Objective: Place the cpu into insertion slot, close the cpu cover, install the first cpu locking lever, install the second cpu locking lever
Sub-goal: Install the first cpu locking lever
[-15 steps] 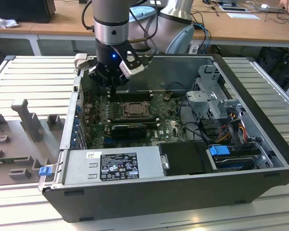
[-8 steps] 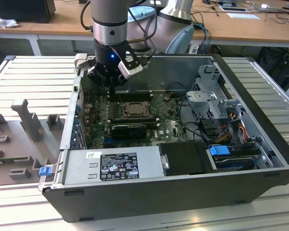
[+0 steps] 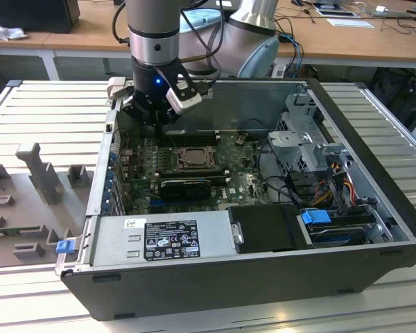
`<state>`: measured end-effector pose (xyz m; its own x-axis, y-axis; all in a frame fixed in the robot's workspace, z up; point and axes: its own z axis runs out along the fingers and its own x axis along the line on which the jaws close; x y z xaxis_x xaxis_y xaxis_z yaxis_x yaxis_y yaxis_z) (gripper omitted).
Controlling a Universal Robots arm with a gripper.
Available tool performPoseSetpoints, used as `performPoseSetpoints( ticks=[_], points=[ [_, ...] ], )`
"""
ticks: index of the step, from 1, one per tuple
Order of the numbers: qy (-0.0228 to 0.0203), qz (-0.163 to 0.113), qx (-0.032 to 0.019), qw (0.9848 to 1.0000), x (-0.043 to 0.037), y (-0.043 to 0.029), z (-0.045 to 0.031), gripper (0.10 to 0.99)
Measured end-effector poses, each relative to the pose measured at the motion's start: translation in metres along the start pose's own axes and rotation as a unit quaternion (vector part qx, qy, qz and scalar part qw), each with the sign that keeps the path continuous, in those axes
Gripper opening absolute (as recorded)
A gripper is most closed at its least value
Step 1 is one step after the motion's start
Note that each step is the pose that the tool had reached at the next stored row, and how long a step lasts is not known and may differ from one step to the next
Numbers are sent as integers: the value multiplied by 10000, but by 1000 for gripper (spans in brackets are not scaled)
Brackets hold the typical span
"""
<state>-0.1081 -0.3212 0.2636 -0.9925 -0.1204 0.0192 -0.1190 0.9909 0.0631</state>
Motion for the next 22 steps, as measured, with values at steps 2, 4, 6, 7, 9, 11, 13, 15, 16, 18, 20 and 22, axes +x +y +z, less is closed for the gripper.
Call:
performPoseSetpoints(
  ticks=[2,4,6,7,9,11,13,15,16,18,20,22],
  points=[
    [0,-1,0,10000,-1,33,9,106],
    [-1,2,0,10000,-5,78,23,106],
    [-2,11,-1,10000,-10,118,42,106],
    [-3,17,-3,10000,-12,132,51,106],
    [-4,25,-8,10000,-16,163,70,106],
    [-6,29,-20,10000,-20,192,82,106],
    [-8,29,-27,10000,-25,230,88,106],
    [-10,27,-27,10000,-45,255,90,106],
    [-12,28,-27,10000,-59,258,90,106],
    [-15,30,-27,10000,-112,258,88,106],
    [-15,29,-26,10000,-205,249,87,106],
    [-15,30,-26,10000,-368,231,85,106]
  ],
)
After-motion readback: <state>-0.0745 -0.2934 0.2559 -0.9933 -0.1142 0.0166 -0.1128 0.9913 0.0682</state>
